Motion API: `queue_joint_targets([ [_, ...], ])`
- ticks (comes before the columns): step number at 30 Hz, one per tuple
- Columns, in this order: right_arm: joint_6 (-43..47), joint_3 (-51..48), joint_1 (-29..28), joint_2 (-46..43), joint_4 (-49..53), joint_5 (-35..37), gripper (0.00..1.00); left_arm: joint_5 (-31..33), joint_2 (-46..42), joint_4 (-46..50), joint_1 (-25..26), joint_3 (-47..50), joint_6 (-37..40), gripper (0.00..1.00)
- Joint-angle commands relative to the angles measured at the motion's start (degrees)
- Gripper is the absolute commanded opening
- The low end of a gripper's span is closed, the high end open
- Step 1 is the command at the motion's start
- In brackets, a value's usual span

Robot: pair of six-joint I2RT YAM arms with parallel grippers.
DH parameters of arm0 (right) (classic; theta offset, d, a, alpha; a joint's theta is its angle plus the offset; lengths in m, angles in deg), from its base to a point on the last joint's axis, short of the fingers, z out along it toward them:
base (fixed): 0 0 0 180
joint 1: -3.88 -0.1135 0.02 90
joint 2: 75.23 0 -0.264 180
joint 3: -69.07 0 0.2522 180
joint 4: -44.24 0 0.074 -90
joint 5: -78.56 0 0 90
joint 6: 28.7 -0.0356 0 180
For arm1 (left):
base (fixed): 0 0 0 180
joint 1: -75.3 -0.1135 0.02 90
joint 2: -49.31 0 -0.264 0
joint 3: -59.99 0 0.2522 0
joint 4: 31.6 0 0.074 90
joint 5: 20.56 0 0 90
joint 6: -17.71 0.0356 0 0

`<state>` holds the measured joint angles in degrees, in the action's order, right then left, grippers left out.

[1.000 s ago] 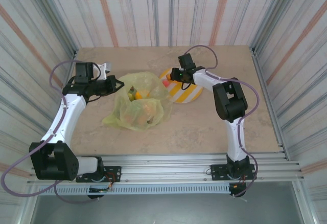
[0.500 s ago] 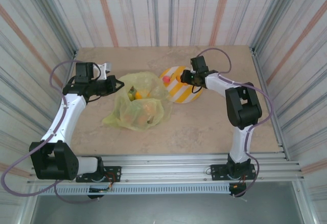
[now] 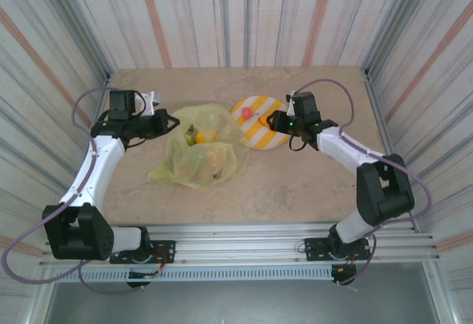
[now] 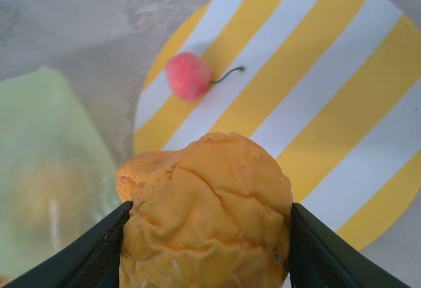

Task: Place the fruits into the plastic bag

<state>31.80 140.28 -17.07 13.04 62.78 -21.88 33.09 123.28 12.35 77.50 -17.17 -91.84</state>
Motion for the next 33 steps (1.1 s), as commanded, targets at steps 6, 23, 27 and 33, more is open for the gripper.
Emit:
queue_joint_targets([
  [6, 0.85, -3.99, -5.63, -5.97, 0.43, -3.33, 0.57, -1.46, 0.07, 0.61, -0.79, -0.52, -0.23, 0.0],
  [23, 0.09, -1.79, -23.8, 4.28, -8.81, -10.0, 0.57, -2.15, -0.31, 0.39, -0.75, -0.41, -0.24, 0.01],
  [27, -1.03, 1.86, -26.73, 7.98, -10.61, -10.91, 0.57, -2.38, -0.4, 0.34, -0.67, -0.37, -0.31, 0.01],
  [33, -1.82, 8.35, -29.22, 14.0, -11.92, -10.47, 0.57, -2.77, -0.49, 0.19, -0.66, -0.45, -0.49, 0.01],
])
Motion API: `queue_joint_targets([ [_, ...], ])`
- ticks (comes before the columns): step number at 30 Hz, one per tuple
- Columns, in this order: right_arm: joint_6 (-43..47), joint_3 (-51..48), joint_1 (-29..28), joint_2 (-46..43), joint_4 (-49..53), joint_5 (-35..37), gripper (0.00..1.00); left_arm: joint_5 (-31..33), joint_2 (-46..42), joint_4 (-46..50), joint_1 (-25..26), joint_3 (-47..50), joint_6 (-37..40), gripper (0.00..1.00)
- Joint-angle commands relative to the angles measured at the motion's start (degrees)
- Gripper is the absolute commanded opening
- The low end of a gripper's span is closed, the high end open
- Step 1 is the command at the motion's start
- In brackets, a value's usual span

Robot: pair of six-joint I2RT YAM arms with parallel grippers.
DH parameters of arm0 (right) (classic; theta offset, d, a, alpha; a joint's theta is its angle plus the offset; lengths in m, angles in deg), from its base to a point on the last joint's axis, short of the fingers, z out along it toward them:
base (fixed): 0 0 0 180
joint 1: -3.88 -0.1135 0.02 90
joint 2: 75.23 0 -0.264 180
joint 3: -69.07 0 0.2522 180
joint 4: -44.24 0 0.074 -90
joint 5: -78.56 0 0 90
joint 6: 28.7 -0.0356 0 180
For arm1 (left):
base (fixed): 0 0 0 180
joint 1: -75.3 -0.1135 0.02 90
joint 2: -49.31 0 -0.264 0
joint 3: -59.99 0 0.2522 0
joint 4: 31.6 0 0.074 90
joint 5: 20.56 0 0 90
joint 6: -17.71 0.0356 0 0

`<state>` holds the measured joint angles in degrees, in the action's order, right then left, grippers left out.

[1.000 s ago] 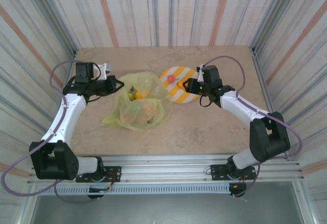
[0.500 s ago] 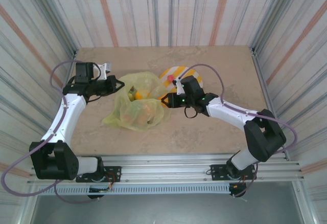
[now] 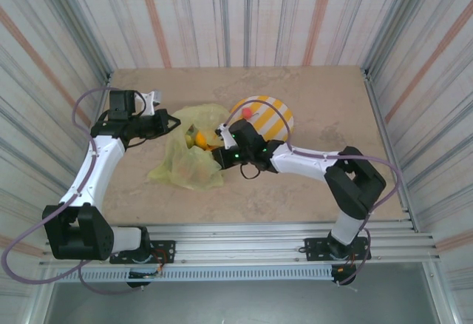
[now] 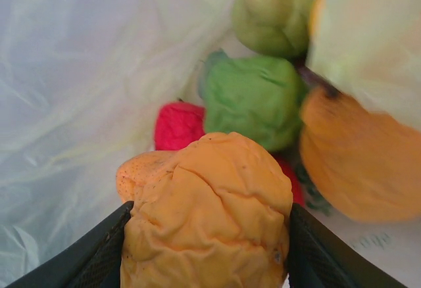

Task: Place the fruits into the plastic bag

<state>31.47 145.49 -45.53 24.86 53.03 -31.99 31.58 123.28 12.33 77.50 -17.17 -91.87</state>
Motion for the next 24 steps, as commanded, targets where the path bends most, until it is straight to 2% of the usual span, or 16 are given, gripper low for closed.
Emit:
queue_joint_targets([
  [1, -1.78, 4.24, -0.96, 3.03, -2.2, 0.22, 0.57, -1.33, -0.57, 0.11, -0.67, -0.4, -0.47, 0.01],
  [11, -6.41, 13.38, -1.35, 11.49, -2.1, 5.4, 0.57, -1.81, -2.1, -1.47, -0.79, 0.16, -0.8, 0.0],
  [24, -8.75, 18.09, -3.87, 16.26, -3.18, 4.36, 0.66, -1.94, -3.56, -3.1, -1.49, 0.96, -1.66, 0.0],
])
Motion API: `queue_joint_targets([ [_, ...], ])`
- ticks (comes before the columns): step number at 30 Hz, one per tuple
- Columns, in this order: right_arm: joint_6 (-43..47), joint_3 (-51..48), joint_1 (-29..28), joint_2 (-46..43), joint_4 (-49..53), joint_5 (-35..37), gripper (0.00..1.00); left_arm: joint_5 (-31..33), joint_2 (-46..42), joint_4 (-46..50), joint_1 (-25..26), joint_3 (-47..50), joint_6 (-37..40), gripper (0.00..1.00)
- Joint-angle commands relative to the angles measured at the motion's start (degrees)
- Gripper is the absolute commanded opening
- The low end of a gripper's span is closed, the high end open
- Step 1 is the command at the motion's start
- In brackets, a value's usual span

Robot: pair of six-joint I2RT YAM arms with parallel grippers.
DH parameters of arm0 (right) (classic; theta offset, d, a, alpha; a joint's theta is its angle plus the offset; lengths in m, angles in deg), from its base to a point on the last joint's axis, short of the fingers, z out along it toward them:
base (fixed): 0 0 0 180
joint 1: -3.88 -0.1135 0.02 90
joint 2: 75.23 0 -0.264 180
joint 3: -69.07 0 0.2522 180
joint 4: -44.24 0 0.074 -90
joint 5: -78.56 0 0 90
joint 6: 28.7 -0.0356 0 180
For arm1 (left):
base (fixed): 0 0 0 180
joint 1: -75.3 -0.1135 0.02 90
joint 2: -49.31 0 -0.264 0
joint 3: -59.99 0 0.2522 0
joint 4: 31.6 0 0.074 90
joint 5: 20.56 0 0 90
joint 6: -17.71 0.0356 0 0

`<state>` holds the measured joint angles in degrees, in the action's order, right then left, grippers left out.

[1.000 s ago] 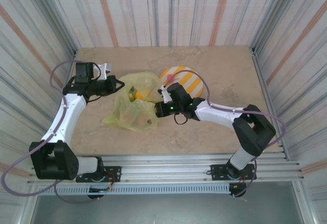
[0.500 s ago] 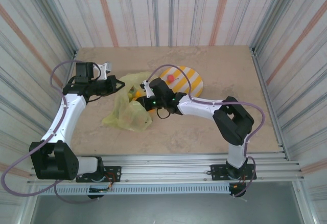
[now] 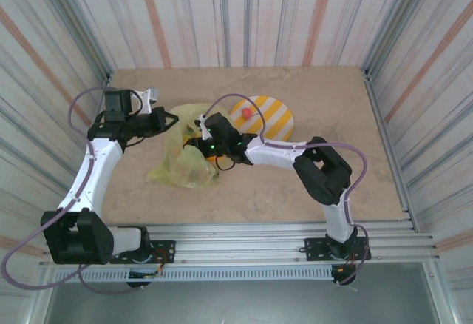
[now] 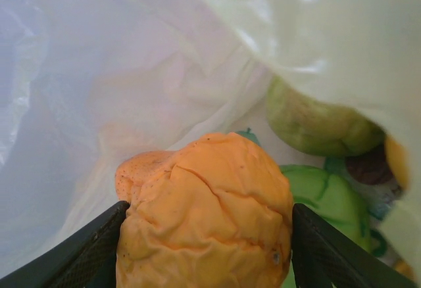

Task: Place the fruits into the plastic bag

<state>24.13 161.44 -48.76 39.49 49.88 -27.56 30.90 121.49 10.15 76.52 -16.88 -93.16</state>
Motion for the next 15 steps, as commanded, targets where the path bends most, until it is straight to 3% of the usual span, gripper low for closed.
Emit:
queue_joint_targets([
  [1, -1.42, 2.42, -0.7, 1.87, 0.08, -0.35, 0.67, -1.27, -1.71, -0.92, -0.45, 0.71, -0.32, 0.0],
  [15, 0.61, -1.05, 1.43, -4.23, -0.01, 0.1, 0.83, -0.71, -1.71, -0.58, -0.75, 0.69, -0.15, 0.0],
])
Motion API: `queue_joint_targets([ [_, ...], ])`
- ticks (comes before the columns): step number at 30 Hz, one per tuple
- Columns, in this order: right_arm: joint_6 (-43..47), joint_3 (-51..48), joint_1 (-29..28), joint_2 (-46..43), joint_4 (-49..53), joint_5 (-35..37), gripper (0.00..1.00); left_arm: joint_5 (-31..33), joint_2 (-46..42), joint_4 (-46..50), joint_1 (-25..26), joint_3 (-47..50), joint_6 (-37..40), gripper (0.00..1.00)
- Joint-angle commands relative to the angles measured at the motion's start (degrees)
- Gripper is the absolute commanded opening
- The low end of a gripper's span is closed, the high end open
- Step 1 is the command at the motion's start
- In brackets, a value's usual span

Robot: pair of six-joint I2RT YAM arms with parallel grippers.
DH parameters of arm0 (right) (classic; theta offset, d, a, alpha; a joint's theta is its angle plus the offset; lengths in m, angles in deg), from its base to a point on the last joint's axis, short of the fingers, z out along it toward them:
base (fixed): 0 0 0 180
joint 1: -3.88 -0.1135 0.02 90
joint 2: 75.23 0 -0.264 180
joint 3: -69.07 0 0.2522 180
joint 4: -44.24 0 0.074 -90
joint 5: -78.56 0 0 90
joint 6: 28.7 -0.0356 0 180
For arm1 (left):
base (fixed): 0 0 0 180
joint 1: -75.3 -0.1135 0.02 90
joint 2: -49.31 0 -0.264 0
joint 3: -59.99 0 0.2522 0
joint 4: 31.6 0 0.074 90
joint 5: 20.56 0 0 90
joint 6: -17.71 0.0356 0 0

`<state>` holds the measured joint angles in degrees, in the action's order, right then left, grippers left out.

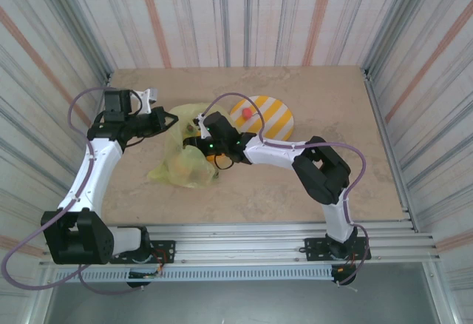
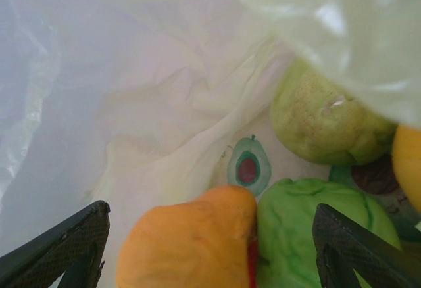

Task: Place the fruits into the plastic bag

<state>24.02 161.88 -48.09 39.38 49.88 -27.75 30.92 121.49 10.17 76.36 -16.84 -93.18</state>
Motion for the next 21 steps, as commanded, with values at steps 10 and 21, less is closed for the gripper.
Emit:
queue_joint_targets([
  [10, 2.25, -7.16, 4.1, -11.11, 0.03, 2.16, 0.85, -0.63, -1.36, -0.42, -0.57, 0.62, -0.17, 0.0],
  [21, 4.58, -13.81, 9.08, -20.21, 0.5, 5.94, 0.85, -0.48, -1.09, -0.34, -0.58, 0.61, -0.12, 0.0],
])
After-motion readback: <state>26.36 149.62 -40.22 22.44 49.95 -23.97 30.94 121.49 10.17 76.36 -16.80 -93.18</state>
